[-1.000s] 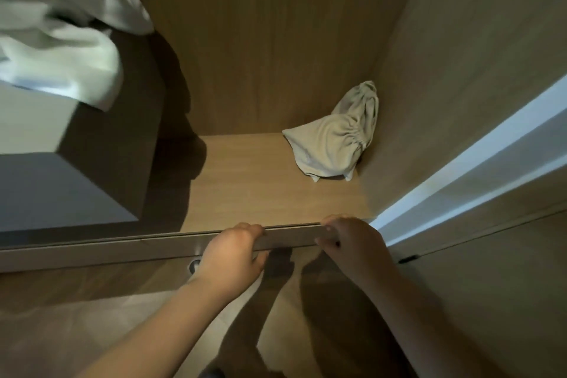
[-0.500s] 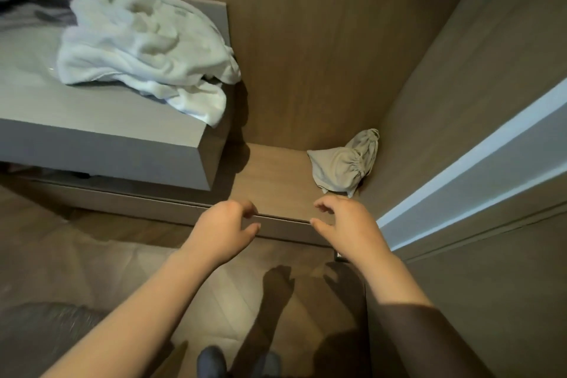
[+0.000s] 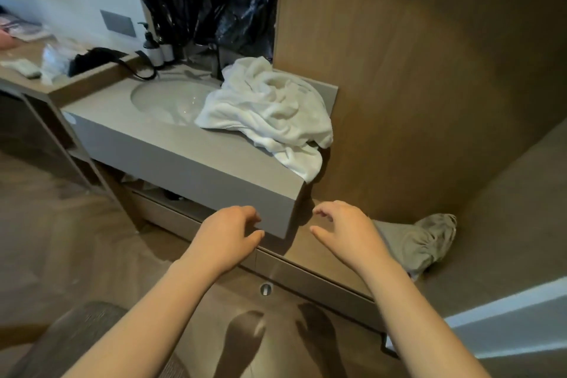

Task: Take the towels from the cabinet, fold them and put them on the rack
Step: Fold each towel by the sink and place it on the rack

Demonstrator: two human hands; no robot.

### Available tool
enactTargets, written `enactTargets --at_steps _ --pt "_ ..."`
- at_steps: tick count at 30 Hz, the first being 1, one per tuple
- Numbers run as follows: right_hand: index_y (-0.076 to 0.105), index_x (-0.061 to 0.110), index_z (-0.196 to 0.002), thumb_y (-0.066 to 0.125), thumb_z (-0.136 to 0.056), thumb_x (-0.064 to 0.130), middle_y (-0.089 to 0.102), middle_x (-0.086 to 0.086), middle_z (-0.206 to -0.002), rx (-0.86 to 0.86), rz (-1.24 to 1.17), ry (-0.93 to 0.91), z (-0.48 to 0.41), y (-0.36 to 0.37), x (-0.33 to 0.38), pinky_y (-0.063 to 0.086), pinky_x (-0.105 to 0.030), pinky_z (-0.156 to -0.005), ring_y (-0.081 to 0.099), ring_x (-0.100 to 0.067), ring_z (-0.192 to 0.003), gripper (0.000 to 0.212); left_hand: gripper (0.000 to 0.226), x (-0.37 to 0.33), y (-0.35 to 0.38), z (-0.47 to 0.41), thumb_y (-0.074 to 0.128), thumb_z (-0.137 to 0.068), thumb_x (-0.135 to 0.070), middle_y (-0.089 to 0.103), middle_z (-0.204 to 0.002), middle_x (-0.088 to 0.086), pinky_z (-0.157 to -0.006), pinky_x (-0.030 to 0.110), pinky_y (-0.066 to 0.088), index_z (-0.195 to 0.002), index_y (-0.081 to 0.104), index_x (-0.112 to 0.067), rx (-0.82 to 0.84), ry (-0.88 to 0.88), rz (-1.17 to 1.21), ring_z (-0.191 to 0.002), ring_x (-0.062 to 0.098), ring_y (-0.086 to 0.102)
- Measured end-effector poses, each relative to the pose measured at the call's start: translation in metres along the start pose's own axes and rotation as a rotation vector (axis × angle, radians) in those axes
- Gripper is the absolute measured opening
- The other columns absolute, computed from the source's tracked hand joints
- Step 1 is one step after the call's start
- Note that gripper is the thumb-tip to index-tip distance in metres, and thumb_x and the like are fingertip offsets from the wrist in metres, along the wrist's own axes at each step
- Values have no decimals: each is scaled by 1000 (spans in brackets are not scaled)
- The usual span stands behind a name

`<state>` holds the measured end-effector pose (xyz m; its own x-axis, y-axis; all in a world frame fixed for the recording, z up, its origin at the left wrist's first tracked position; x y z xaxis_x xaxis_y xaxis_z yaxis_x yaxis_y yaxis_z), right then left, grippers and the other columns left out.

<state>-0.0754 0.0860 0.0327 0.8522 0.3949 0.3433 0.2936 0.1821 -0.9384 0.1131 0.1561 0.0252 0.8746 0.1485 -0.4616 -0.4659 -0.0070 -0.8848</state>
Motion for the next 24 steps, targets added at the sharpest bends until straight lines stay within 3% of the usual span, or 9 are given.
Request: enactTargets --at_steps 4,10,15,24 --pt "60 34 -126 66 -89 43 63 12 -118 -10 28 -73 -32 -5 32 42 -17 -76 60 -5 -103 38 32 30 -34 -11 62 -89 -41 66 -114 -12 -88 26 50 -119 62 -29 -84 -26 2 -103 7 61" --pt "58 30 -131 63 -91 41 62 9 -124 -11 75 -158 -94 -18 57 45 -23 -81 59 -10 -106 41 32 49 -58 -48 60 -90 -43 65 -118 -14 -89 25 49 -120 62 -30 -134 -36 19 -106 5 60" --pt "58 30 -130 61 -92 41 63 7 -125 -33 52 -191 -156 -28 56 50 -30 -90 59 -13 -111 40 33 59 -71 -103 58 -91 -42 64 -121 -14 -91 24 48 -122 61 -30 -158 -63 22 -108 4 59" --pt "55 30 -134 59 -93 40 58 10 -133 6 -7 -226 -277 -52 30 43 -23 -93 55 -10 -116 43 32 59 -97 -214 58 -91 -39 64 -121 -13 -88 25 48 -121 62 -28 -240 -141 47 -109 7 59"
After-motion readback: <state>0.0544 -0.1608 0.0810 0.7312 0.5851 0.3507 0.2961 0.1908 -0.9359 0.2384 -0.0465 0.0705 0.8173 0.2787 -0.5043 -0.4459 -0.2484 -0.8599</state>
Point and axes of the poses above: each hand's wrist, its own z-axis away from the middle knuckle, its own y-axis out of the palm, x = y × z, the point moved 8 cm from there along -z, towards the middle knuckle
